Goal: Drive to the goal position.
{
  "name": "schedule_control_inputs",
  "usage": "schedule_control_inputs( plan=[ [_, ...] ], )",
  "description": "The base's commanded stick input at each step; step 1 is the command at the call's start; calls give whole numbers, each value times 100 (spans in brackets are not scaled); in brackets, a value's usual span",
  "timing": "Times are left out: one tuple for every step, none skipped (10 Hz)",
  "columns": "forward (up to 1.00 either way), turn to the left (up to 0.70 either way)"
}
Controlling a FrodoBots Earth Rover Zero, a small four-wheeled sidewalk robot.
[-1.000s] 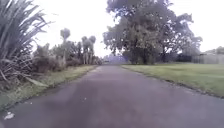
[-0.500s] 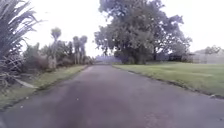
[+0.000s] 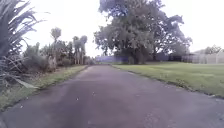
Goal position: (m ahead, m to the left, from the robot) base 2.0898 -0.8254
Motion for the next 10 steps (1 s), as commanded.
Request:
schedule_control_inputs(
  plan=[
    [85,-27],
    [85,-31],
    [85,-31],
    [85,-31],
    [85,0],
    [85,0],
    [85,0],
    [85,0],
    [85,0],
    [85,0]
  ],
)
